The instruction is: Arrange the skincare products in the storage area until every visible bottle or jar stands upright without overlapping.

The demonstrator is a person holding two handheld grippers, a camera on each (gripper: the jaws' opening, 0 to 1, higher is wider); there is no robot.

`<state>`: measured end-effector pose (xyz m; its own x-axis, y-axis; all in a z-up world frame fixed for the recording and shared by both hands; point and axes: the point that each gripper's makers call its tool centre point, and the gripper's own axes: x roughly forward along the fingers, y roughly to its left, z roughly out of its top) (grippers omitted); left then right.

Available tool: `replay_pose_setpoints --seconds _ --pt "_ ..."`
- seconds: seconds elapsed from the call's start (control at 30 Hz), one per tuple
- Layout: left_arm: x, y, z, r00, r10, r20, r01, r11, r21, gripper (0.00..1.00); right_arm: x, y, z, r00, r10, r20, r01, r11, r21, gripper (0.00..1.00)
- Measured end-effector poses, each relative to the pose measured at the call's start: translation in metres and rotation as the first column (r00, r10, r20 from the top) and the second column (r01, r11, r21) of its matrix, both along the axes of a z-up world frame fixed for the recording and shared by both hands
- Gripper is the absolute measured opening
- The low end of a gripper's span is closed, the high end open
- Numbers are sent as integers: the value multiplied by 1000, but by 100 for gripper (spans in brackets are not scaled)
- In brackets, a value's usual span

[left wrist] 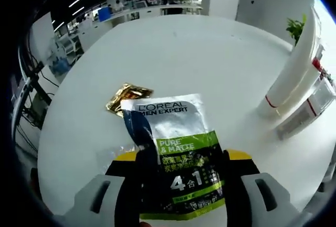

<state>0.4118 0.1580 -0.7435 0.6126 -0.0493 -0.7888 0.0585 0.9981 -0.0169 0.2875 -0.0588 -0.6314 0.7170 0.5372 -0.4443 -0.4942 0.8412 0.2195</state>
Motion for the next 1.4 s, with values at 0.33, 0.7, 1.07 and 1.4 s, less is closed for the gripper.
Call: replay_pose_setpoints --seconds 0.33,0.7,1.07,1.4 --pt "-9 -3 5 999 -18 26 20 998 -53 43 0 0 0 1000 1 0 -1 1000 -4 97" --pt "-15 -6 8 998 -48 47 52 995 -89 23 -1 1 1 1000 6 6 -6 1000 -13 96" --pt "-27 -9 10 997 -46 60 55 984 -172 19 -1 2 0 1000 15 11 -15 1000 -25 96" --pt "-46 -11 13 996 -58 71 72 973 -221 17 -2 4 -1 999 31 11 -31 999 -39 95"
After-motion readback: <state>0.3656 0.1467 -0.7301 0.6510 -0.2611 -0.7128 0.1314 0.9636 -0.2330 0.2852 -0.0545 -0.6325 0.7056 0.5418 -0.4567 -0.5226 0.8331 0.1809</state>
